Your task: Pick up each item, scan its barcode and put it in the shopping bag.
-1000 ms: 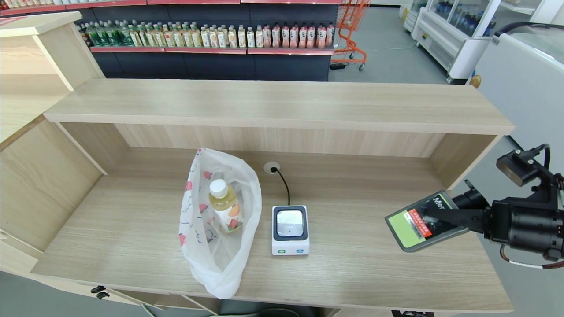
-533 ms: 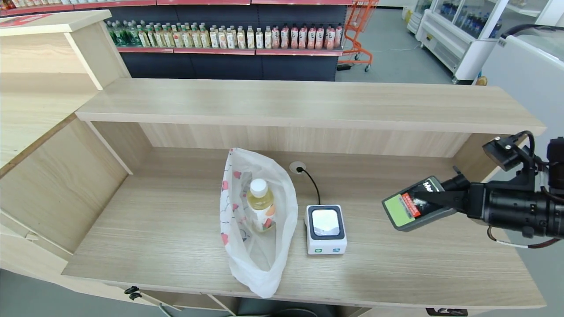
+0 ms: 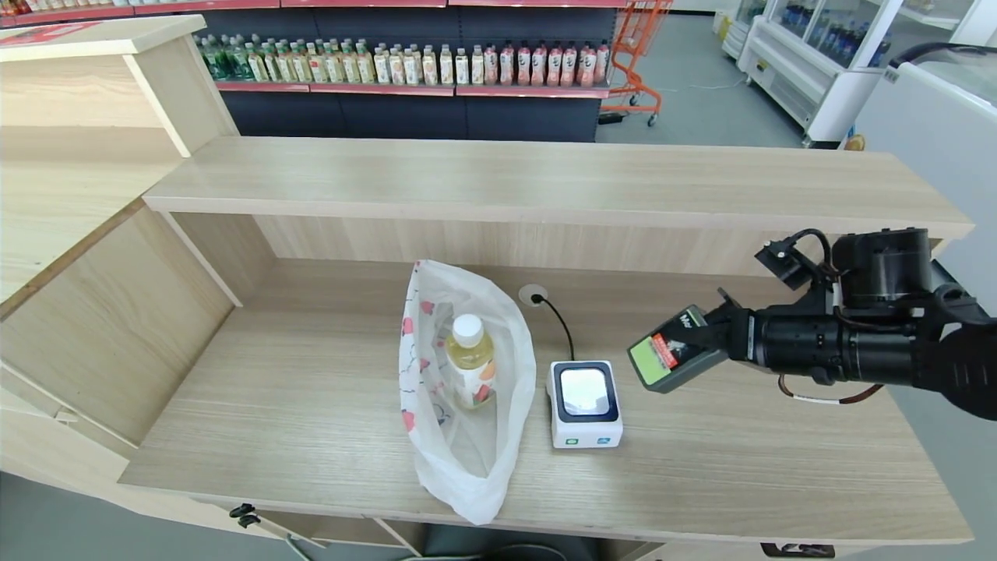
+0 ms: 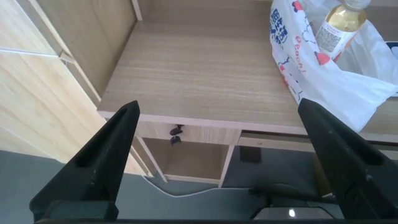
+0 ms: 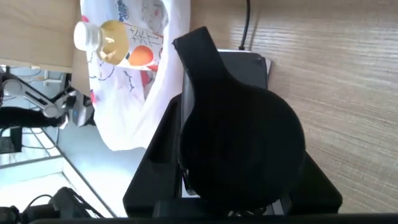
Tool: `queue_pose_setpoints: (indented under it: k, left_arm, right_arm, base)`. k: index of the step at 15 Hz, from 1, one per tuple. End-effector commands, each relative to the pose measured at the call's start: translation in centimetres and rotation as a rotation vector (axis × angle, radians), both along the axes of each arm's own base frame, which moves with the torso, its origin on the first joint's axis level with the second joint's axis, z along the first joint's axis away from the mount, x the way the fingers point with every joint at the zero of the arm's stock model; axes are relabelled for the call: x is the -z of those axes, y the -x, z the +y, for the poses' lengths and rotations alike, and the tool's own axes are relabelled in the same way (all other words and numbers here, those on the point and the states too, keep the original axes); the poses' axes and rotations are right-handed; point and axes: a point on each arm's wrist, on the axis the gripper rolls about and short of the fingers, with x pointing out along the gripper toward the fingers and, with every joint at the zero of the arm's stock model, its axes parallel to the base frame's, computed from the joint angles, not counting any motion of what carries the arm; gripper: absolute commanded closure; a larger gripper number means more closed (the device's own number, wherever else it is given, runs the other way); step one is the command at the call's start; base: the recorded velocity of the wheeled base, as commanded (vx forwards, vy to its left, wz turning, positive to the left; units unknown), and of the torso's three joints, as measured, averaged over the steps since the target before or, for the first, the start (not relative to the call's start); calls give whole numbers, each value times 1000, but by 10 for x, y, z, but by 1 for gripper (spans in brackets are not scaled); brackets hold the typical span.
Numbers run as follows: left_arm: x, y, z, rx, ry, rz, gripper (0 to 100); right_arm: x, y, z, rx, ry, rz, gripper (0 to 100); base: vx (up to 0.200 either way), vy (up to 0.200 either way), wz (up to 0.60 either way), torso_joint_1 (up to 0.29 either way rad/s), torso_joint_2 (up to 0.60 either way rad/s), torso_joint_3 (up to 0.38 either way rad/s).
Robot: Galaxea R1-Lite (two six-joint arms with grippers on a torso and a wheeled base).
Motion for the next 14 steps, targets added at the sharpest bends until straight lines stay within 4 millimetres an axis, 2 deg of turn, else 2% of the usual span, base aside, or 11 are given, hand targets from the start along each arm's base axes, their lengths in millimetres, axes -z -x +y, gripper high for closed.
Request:
queue_pose_setpoints:
  k: [1, 8, 14]
  left_arm:
    - [0, 0, 0, 0, -1, 0, 0]
    - [0, 0, 0, 0, -1, 0, 0]
    - [0, 0, 0, 0, -1, 0, 0]
  right_arm:
    - [13, -3, 11, -34, 8, 43, 100]
    - [43, -16, 45, -84, 54, 57, 100]
    - [65, -28, 63, -110, 64, 46, 100]
  base:
    - [0, 0, 0, 0, 0, 0]
    - [0, 0, 0, 0, 0, 0]
    - [0, 0, 0, 0, 0, 0]
